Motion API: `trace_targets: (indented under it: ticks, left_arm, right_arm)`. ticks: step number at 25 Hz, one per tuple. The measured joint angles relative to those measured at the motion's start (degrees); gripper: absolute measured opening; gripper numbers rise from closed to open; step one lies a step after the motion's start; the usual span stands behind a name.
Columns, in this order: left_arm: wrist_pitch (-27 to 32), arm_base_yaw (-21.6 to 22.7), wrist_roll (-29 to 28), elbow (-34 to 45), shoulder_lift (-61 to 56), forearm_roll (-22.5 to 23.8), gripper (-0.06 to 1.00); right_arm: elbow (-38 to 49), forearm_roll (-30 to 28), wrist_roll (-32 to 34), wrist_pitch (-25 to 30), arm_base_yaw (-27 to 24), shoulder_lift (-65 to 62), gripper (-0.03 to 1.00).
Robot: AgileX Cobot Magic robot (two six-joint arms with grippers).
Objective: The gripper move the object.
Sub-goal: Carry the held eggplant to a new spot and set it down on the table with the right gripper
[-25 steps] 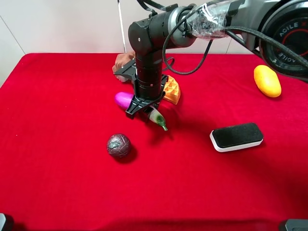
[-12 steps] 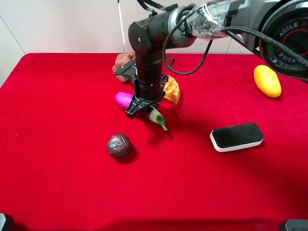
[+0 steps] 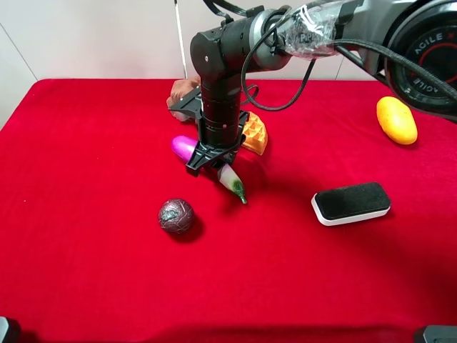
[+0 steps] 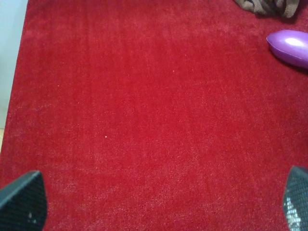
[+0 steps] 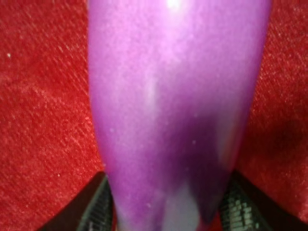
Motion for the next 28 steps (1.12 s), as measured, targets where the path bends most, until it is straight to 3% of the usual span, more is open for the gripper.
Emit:
trace_targets:
  ticks: [4, 10, 17, 28]
  left_arm:
    - [0.0, 0.0, 0.0, 0.0, 0.0, 0.0, 0.98]
    - [0.0, 0.0, 0.0, 0.0, 0.0, 0.0, 0.98]
    - [0.0, 0.0, 0.0, 0.0, 0.0, 0.0, 0.98]
    - [0.0, 0.0, 0.0, 0.0, 0.0, 0.0, 0.98]
  right_arm:
    - [0.0, 0.0, 0.0, 0.0, 0.0, 0.0, 0.45]
    - [0.0, 0.06, 0.0, -0.39, 0.0, -0.12, 0.49]
    - [0.0, 0.38, 0.0, -0.39, 0.0, -3.35, 0.65]
    - [0.0, -0.08, 1.27, 4.0, -1.59, -14.71, 0.67]
